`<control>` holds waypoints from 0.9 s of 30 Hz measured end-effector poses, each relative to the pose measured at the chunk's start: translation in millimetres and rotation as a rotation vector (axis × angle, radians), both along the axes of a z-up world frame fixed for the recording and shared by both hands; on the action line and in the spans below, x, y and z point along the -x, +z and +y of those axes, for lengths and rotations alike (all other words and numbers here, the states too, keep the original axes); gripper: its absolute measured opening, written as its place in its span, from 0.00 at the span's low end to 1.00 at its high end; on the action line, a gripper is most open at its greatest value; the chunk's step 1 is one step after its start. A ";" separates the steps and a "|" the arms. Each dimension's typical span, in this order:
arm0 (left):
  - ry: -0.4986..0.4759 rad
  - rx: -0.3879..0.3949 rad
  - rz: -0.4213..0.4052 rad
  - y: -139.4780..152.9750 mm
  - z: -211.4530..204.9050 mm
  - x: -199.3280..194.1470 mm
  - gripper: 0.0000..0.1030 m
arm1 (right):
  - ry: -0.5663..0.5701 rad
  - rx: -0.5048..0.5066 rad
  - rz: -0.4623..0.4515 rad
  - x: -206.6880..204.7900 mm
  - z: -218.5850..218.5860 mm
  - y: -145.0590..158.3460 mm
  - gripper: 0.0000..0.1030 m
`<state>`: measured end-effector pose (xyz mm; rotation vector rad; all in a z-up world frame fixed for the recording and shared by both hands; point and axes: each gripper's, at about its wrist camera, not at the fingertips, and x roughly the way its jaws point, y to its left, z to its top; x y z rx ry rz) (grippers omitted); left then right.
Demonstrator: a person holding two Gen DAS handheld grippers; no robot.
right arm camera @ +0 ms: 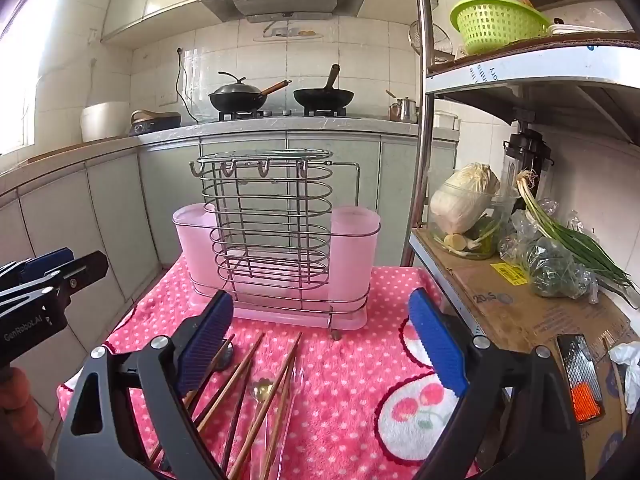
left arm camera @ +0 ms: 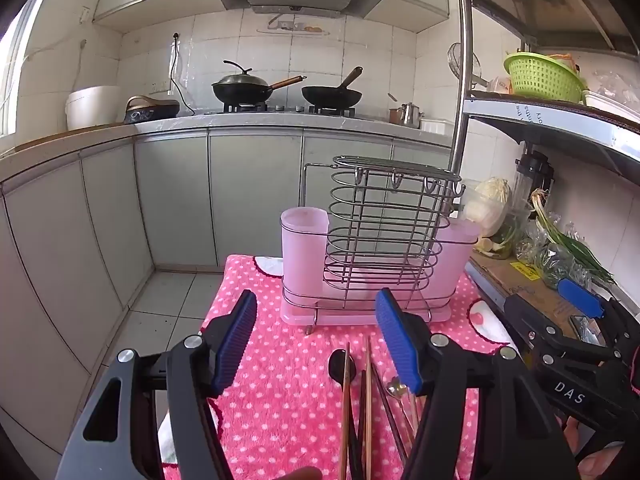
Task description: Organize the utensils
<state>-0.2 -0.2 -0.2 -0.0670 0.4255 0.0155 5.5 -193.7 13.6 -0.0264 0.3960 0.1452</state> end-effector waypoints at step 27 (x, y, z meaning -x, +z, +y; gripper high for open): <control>-0.003 0.004 -0.007 2.5 -1.1 -1.4 0.59 | 0.005 0.010 0.003 -3.1 0.7 -0.2 0.87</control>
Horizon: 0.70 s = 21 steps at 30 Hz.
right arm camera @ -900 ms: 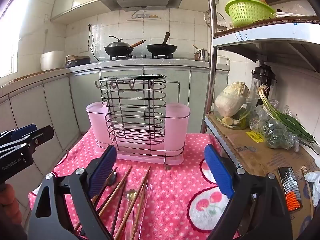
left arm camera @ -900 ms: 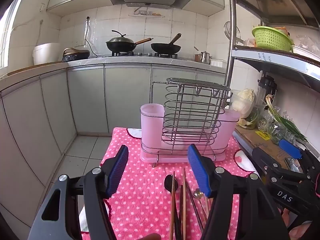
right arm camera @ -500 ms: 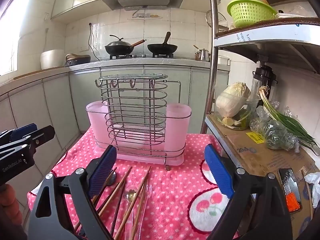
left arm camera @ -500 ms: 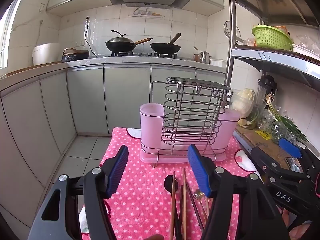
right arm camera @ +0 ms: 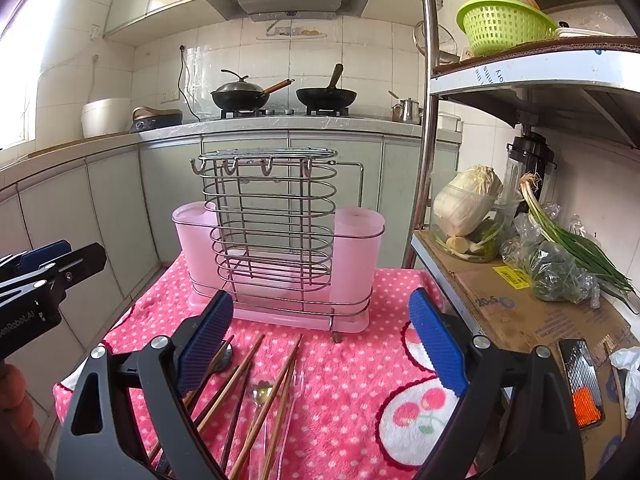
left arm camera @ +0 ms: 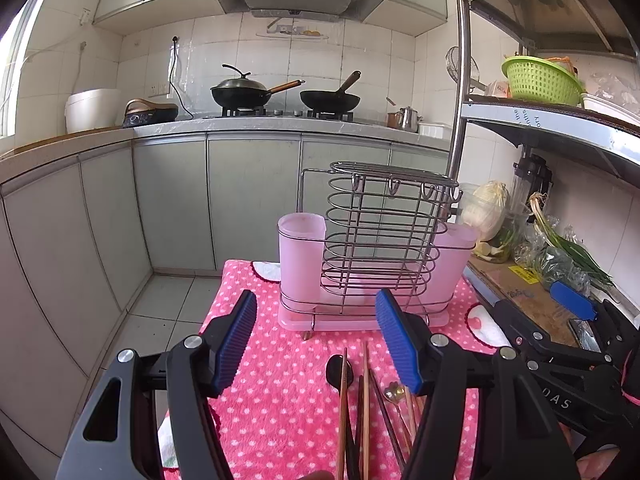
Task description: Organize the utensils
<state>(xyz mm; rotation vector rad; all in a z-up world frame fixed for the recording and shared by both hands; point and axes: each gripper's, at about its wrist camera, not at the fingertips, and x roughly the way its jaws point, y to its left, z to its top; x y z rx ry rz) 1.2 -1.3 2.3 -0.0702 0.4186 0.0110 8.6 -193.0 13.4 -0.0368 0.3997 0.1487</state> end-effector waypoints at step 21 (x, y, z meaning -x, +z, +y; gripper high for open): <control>-0.001 0.001 0.000 -0.1 -0.5 0.1 0.59 | 0.001 0.000 0.005 -1.7 0.7 -2.4 0.87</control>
